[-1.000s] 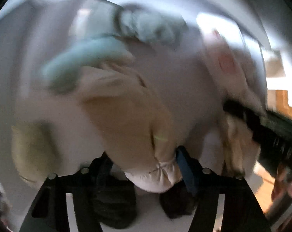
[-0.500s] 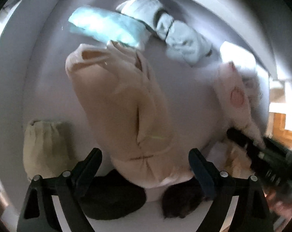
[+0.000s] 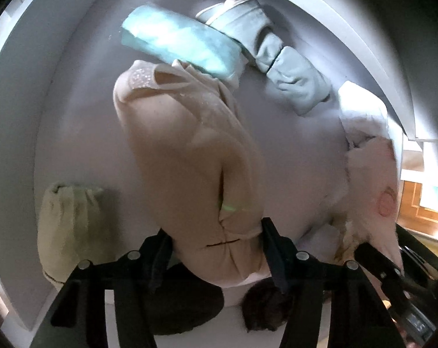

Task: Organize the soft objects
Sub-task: 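Lift the pink towel roll with the right tool while the left tool grasps the peach garment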

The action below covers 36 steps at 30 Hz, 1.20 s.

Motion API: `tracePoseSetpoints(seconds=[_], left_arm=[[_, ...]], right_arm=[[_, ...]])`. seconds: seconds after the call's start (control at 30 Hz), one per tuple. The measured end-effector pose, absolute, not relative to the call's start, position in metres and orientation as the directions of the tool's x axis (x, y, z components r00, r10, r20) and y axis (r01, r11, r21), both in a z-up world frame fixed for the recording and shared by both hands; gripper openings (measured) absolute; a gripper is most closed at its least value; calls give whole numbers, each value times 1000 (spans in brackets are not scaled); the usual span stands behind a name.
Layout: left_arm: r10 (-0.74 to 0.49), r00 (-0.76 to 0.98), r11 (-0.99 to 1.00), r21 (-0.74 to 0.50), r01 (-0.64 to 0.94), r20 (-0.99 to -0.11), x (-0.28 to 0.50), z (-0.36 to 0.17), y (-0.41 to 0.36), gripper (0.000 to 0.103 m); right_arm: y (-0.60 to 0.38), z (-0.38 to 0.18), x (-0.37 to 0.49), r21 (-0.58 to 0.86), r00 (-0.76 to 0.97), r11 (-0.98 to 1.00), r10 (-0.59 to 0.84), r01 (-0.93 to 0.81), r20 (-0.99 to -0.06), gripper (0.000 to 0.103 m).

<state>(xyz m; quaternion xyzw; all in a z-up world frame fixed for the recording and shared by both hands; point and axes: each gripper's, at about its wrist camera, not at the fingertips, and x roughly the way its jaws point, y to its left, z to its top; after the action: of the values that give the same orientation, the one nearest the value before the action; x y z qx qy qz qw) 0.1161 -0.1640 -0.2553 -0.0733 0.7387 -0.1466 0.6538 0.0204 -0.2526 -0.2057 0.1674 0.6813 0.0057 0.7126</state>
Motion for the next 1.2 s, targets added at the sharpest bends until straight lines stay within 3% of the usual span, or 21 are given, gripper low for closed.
tracePoseSetpoints(seconds=[0.47, 0.87, 1.2], left_arm=[[-264, -132, 949, -282, 142, -956, 112, -251, -105, 60], [-267, -142, 948, -286, 140, -953, 112, -273, -99, 61], [-259, -171, 949, -283, 140, -951, 109, -286, -98, 62]], right_arm=[[-264, -131, -31, 451, 150, 851, 425, 269, -893, 39], [-277, 20, -28, 602, 372, 778, 512, 181, -774, 39], [-278, 109, 83, 462, 472, 866, 331, 192, -817, 39]])
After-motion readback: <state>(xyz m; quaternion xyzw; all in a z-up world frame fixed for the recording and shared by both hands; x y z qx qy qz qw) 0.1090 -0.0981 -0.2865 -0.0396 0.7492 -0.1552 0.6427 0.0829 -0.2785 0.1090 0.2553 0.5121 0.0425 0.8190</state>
